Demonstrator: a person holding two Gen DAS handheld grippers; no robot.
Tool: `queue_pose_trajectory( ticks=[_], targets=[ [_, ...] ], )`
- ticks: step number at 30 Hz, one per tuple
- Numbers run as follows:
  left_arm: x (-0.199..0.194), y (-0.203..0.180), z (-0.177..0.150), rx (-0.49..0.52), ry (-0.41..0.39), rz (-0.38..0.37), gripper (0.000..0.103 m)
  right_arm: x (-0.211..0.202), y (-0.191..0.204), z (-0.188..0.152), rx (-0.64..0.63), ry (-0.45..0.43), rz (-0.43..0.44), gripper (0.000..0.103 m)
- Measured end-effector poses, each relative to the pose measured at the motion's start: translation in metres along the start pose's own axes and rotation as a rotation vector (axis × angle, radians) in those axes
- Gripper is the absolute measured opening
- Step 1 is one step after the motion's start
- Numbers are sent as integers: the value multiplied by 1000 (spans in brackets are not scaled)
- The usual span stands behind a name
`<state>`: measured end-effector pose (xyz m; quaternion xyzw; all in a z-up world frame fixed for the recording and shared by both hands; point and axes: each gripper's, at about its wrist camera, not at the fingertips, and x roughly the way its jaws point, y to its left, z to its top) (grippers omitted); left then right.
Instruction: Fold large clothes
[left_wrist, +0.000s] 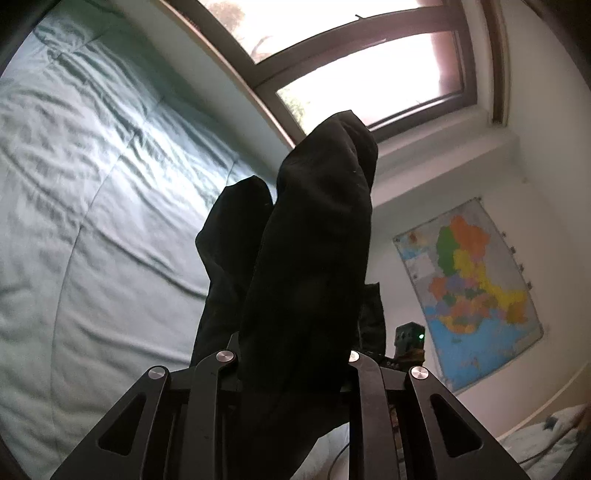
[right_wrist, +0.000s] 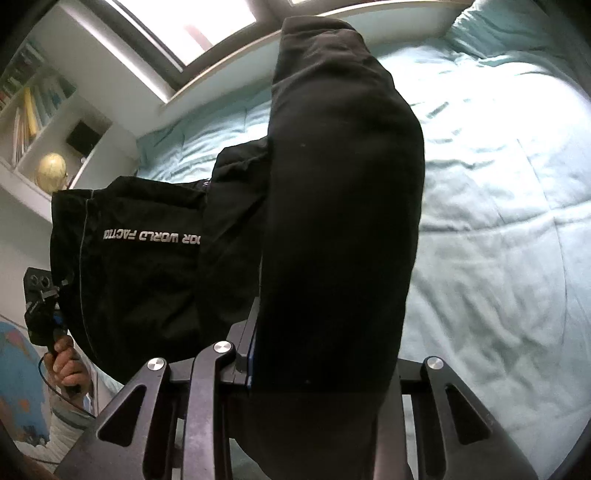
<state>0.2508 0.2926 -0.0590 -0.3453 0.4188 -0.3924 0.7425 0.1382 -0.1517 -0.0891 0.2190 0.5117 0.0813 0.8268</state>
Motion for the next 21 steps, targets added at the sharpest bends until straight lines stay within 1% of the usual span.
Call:
queue_pose_trajectory(
  ticks=[3, 4, 5, 6, 8, 9, 10, 11, 12, 13, 14, 15, 16, 17, 19, 20, 21],
  targets=[
    [-2, 9, -26, -33, 34, 20, 21, 9, -2, -20, 21, 54, -16, 35],
    [-2, 15, -33, -49, 40, 14, 17, 14, -5, -28, 31, 76, -25, 35],
    [-2, 23, -42, -85, 58, -38, 13, 21, -8, -34, 41, 94, -32, 35],
    [-2, 26, -48, -97, 63, -41, 13, 29, -12, -41, 53, 118, -36, 35],
    [4, 34, -60, -62, 101, 74, 13, 46, -17, -53, 70, 157, -29, 35],
    [13, 49, -68, -61, 135, 182, 13, 59, -21, -59, 75, 187, -46, 35],
    [20, 68, -74, -97, 162, 236, 13, 74, -24, -65, 66, 220, -95, 36],
    [24, 87, -79, -126, 174, 288, 13, 88, -24, -69, 49, 235, -156, 43],
    [25, 100, -82, -148, 170, 338, 13, 99, -32, -72, 43, 249, -228, 46],
    [24, 126, -85, -211, 160, 410, 14, 111, -47, -76, 63, 268, -296, 55],
    [20, 156, -87, -300, 158, 450, 17, 115, -59, -78, 92, 275, -317, 57],
    [18, 172, -89, -359, 157, 440, 20, 116, -77, -81, 148, 270, -311, 58],
    [14, 195, -92, -440, 148, 399, 23, 114, -95, -84, 219, 256, -279, 58],
    [11, 209, -95, -489, 142, 375, 26, 109, -109, -86, 276, 243, -249, 59],
    [8, 215, -96, -511, 160, 358, 28, 91, -134, -91, 395, 201, -181, 62],
    [6, 209, -94, -484, 168, 363, 28, 83, -138, -92, 412, 182, -178, 63],
    [3, 204, -92, -460, 171, 378, 28, 70, -140, -92, 411, 155, -228, 67]
  ],
)
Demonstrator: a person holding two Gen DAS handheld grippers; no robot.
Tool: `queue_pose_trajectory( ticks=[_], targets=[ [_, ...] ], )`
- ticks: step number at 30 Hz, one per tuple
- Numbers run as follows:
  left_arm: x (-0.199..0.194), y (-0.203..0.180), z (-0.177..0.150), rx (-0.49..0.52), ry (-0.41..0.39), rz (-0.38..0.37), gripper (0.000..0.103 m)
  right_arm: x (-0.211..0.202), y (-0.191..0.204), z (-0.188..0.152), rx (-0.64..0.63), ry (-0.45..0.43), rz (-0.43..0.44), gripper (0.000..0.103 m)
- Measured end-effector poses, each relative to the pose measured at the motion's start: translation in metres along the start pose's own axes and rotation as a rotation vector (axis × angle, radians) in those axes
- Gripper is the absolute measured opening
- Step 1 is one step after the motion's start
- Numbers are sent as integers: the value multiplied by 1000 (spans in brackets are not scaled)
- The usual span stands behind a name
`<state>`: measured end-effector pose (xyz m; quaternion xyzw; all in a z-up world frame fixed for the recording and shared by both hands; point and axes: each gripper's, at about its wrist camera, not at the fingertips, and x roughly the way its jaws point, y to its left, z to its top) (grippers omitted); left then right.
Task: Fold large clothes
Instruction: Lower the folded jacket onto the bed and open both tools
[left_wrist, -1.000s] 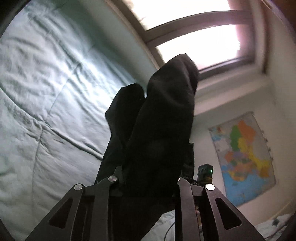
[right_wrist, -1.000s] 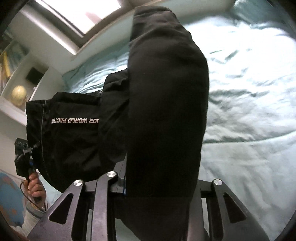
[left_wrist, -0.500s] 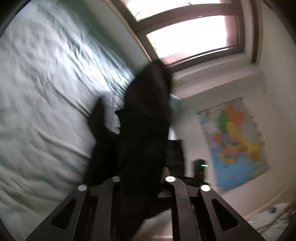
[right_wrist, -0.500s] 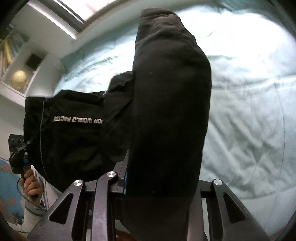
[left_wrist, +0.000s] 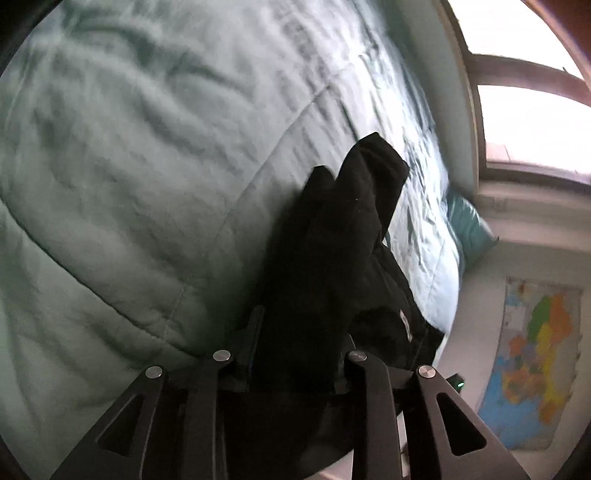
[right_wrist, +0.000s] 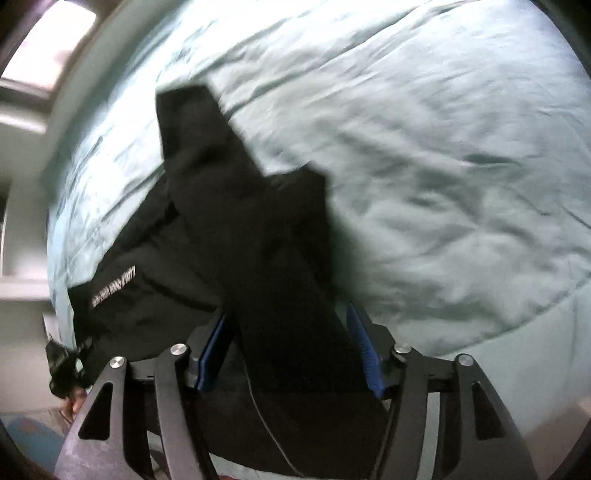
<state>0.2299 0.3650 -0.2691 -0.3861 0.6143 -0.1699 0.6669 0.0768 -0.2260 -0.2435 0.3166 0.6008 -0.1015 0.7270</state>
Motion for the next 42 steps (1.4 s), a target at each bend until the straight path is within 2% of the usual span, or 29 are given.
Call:
queue_pose_trajectory(
  ticks=[1, 3, 6, 7, 11, 12, 14, 17, 19, 21, 24, 30, 35, 37, 39, 42],
  targets=[
    [-9, -9, -2, 42, -12, 35, 29, -12, -2, -1, -11, -34, -56, 69],
    [-25, -25, -3, 110, -43, 93, 30, -32, -7, -2, -25, -76, -90, 69],
    [-53, -63, -10, 256, -136, 238, 31, -55, 28, -16, -99, -136, -48, 69],
    [-57, -73, -15, 298, -159, 263, 31, -57, 40, -25, -149, -145, -44, 69],
    [-48, -120, -36, 458, -203, 256, 33, -25, 98, -46, -318, -122, -107, 69],
    [-41, -123, -37, 474, -206, 269, 40, -9, 105, -47, -322, -96, -127, 69],
    [-8, -116, -21, 437, -169, 366, 46, 19, 101, -47, -276, -33, -110, 69],
    [36, -76, 10, 315, -77, 416, 46, 49, 92, -42, -241, 4, -143, 69],
    [54, -51, 20, 251, -18, 399, 46, 57, 88, -36, -227, 32, -130, 69],
    [52, -45, 25, 216, -28, 376, 46, 56, 86, -31, -205, 51, -112, 69],
    [33, -58, 19, 262, -65, 380, 46, 53, 83, -26, -187, 75, -102, 69],
    [-23, -129, -22, 498, -161, 446, 46, 22, 96, -35, -198, 45, -79, 69],
    [-61, -212, -69, 684, -283, 451, 46, -39, 142, -49, -304, -82, -115, 70],
    [-70, -240, -90, 715, -380, 497, 46, -62, 164, -53, -340, -132, -138, 70],
    [-76, -259, -110, 696, -461, 540, 47, -82, 183, -64, -361, -173, -147, 70],
    [-82, -276, -131, 699, -494, 519, 47, -107, 212, -85, -393, -224, -183, 70]
  ],
)
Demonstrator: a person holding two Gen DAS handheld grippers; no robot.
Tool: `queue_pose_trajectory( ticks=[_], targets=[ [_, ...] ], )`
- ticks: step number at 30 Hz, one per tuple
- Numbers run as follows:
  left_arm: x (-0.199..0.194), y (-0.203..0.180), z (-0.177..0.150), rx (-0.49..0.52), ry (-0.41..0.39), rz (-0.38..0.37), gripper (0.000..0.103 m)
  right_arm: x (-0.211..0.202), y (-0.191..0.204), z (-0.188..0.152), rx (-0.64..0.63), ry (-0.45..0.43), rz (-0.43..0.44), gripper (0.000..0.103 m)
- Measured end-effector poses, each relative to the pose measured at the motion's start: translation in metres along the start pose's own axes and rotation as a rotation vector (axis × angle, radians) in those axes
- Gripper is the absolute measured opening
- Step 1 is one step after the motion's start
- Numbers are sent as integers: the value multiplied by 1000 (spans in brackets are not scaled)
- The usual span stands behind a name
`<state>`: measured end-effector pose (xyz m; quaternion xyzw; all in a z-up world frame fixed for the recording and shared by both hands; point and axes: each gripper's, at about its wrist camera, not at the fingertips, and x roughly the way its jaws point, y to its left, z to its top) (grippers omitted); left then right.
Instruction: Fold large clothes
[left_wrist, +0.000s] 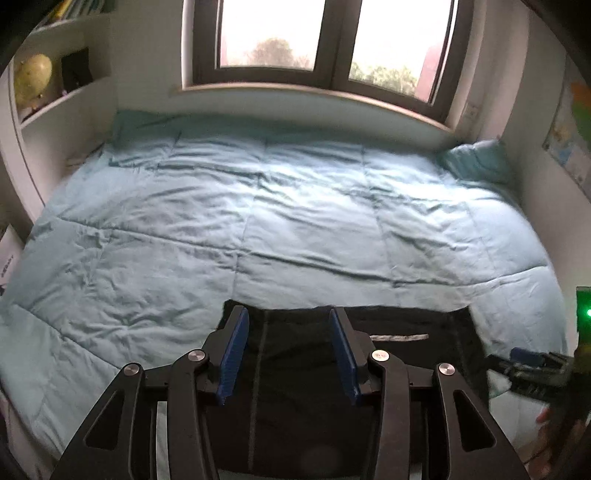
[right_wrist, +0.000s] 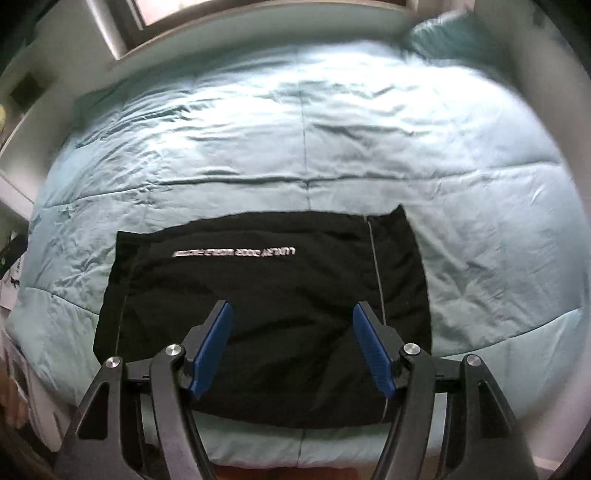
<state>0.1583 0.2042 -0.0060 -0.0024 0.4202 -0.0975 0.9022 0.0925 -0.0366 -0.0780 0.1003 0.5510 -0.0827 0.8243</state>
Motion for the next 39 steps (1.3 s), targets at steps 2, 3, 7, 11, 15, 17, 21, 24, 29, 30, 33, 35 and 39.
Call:
queue_pose_trajectory(
  ticks=[2, 3, 7, 11, 15, 17, 21, 24, 29, 30, 33, 35, 39],
  targets=[
    [-15, -9, 2, 4, -15, 3, 47, -23, 13, -4, -33, -43, -13, 70],
    [-21, -14, 4, 20, -26, 18, 47, -32, 18, -5, -45, -61, -23, 70],
    [-44, -27, 16, 75, -74, 118, 47, -65, 29, -7, -55, -138, -73, 70],
    [-66, -32, 24, 65, -112, 108, 48, -88, 32, -8, -49, -177, -79, 77],
    [-79, -43, 23, 110, -145, 131, 51, -103, 30, -8, -43, -210, -95, 80],
    [-81, -42, 21, 123, -156, 195, 52, -106, 28, -9, -44, -218, -112, 80],
    [-79, -34, 22, 109, -142, 209, 52, -103, 22, -11, -23, -203, -109, 80],
    [-79, -35, 20, 109, -138, 207, 52, -99, 19, -12, -15, -186, -106, 80],
    [-72, -44, 12, 123, -103, 176, 52, -95, 15, -14, -17, -170, -111, 80],
    [-70, -45, 10, 125, -98, 179, 52, -94, 15, -14, -23, -172, -123, 80],
    [-65, -43, 9, 133, -88, 226, 52, -94, 16, -15, -43, -178, -143, 80],
    [-65, -37, 10, 116, -85, 239, 52, -94, 15, -16, -45, -175, -133, 81],
    [-65, -30, 13, 83, -84, 231, 52, -91, 14, -15, -48, -160, -125, 80]
  ],
)
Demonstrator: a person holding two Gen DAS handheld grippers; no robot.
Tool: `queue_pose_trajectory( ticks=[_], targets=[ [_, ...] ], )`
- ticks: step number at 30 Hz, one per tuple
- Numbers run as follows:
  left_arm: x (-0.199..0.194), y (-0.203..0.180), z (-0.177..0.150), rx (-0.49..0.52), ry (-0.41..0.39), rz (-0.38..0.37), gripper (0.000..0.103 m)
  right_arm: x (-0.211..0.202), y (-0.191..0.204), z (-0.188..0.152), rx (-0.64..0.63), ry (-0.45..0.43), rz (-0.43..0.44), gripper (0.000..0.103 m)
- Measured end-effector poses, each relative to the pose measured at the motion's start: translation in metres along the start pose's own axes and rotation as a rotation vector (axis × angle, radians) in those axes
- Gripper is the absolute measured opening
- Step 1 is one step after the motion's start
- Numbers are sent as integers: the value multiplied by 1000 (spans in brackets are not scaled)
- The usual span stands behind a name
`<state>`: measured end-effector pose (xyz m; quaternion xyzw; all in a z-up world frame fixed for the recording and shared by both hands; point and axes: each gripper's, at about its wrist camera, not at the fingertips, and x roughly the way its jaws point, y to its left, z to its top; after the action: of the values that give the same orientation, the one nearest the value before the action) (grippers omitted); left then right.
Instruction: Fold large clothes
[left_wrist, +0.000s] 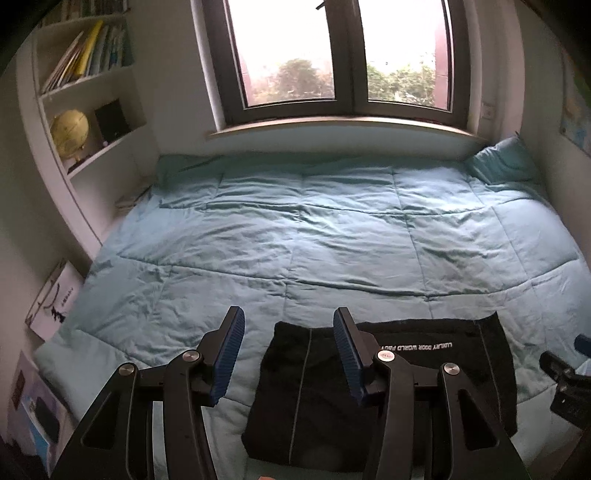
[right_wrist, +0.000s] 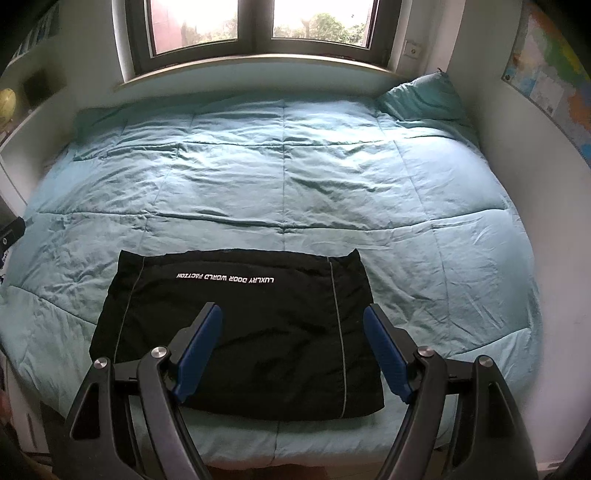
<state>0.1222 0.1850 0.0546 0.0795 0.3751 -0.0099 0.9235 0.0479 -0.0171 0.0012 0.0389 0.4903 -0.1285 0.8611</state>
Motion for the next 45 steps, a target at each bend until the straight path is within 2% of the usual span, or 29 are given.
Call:
queue_pose_trajectory(
  ticks=[20, 45],
  targets=[
    [17, -9, -6, 28, 47, 24, 52, 20, 4, 6, -14, 39, 32, 80],
    [32, -14, -2, 45, 59, 45, 52, 38, 8, 8, 1, 75, 43, 80]
  ],
)
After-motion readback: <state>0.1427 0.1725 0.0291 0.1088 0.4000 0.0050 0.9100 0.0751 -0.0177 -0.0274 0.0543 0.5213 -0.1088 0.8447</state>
